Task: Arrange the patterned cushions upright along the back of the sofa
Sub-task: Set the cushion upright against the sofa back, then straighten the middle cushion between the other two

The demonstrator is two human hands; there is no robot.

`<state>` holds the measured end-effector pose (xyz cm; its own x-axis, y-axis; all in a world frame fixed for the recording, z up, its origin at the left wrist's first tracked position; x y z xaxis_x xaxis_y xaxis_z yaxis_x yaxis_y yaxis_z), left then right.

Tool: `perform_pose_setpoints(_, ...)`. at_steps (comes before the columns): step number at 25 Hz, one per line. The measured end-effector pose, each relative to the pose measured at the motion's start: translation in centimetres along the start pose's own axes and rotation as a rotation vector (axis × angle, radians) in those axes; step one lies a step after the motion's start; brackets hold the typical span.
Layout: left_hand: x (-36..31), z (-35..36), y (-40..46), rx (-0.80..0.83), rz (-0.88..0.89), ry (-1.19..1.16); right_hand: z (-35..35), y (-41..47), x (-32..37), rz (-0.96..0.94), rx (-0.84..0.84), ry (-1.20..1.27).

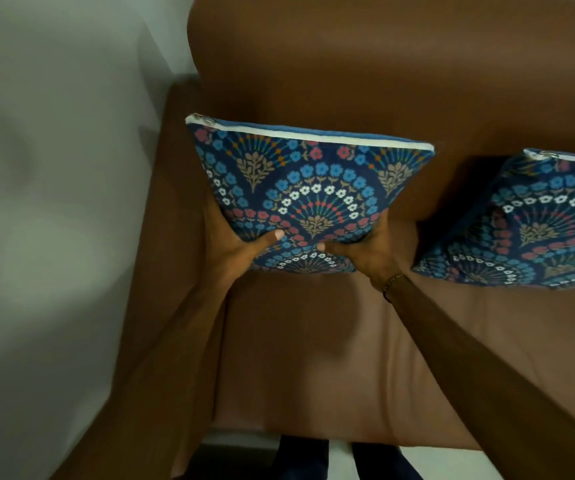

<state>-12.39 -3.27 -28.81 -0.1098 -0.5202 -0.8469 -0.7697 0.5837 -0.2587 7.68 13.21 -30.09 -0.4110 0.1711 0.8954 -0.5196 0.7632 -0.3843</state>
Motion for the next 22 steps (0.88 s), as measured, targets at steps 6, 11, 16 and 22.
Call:
perform_pose_setpoints(6,0.0,1.0,-2.7,-0.124,-0.050,0.035,-1.5,0.4,0.6,0.032,0.112,-0.018)
perform_pose_setpoints(11,-1.8,5.7,-9.7,-0.185,-0.016,0.252,-7.3,-4.2,0.0,0.052,0.043,-0.133)
perform_pose_setpoints(16,-7.2,17.2,-14.0,0.077,0.078,0.200,-19.8,-8.4,-2.8,-0.039,-0.162,-0.253)
perform_pose_setpoints(22,-15.4,31.2,-14.1,0.241,0.003,0.068,-41.4,-8.7,-5.6,0.026,-0.548,-0.195)
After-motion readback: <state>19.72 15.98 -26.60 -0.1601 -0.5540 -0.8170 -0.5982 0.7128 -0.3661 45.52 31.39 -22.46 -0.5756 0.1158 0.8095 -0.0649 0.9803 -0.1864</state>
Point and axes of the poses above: each hand's wrist, its own y-axis towards the middle knuckle, its own z-axis out of the palm, x = y × z, the point moved 3 cm from there along y, towards the middle knuckle, and after that the axes turned 2 degrees about -z, right-handed, at the moved point
